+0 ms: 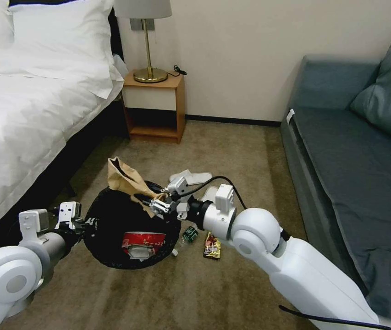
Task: Pick up the trash bin, then pick up the garbage on the floor and place it into the trash bin.
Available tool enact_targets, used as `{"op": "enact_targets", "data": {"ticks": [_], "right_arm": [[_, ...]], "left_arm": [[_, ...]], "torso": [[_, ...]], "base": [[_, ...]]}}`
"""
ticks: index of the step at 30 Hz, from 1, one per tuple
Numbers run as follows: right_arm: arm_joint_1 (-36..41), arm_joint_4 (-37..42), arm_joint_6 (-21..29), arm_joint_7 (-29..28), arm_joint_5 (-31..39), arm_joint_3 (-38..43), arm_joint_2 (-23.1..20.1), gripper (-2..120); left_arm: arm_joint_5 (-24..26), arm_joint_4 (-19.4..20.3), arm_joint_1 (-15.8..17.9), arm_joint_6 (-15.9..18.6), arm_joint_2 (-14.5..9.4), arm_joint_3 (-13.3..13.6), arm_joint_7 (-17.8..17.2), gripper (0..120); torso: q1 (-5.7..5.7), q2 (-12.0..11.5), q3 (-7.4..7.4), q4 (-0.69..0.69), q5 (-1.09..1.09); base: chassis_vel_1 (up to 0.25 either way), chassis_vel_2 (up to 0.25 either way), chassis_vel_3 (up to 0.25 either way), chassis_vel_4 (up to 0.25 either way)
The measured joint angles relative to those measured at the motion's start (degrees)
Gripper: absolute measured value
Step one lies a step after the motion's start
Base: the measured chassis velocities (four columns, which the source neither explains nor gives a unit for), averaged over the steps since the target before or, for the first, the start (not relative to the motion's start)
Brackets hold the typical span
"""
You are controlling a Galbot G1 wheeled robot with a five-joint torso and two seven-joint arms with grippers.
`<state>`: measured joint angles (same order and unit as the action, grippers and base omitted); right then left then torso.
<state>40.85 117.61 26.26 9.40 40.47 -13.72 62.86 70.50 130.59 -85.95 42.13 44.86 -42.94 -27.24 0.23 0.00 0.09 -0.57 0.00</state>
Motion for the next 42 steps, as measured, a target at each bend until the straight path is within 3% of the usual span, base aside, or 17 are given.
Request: {"op": "enact_targets", "data": {"ticks": [4,7,15,24,30,42], "right_arm": [[0.13,0.15,0.02,-0.31,-0.36,-0.66,0.41,60],[-0.04,-0.03,-0.03,-0.52,-0.62,-0.79,1.84,76],[-0.52,-0.18,-0.02,-1.22,1.69,-0.64,2.79,99],[-0.88,0.38,-0.05,-1.25,2.47,1.1,2.46,100],[-1.27,1.47,-0.13,-4.77,5.49,5.21,3.18,100],[-0.16,-4.8,1.15,-13.18,6.58,20.63,1.64,100]], "left_arm": [[0.0,0.11,0.04,0.0,0.0,0.03,-0.01,2],[-0.06,0.12,0.09,0.0,0.1,0.03,-0.03,2],[-0.11,-0.05,0.31,0.0,0.59,-0.03,-0.23,2],[0.15,-0.24,0.59,0.0,0.45,-0.5,-0.34,2],[-0.12,-0.41,0.58,0.0,0.65,-0.62,-0.3,2],[-0.52,-0.85,0.48,0.0,1.47,-2.31,-0.33,2]], "torso": [[0.0,0.0,0.0,0.0,0.0],[0.0,0.0,0.0,0.0,0.0],[0.0,0.0,0.0,0.0,0.0],[0.0,0.0,0.0,0.0,0.01],[0.0,0.0,0.0,0.0,0.01],[0.0,0.0,0.0,0.01,0.01]], "base": [[0.0,0.0,0.0,0.0],[0.0,0.0,0.0,0.0],[0.0,0.0,0.0,0.0],[0.0,0.0,0.0,0.0],[0.0,0.0,0.0,0.0],[0.0,0.0,0.0,0.0]]}}
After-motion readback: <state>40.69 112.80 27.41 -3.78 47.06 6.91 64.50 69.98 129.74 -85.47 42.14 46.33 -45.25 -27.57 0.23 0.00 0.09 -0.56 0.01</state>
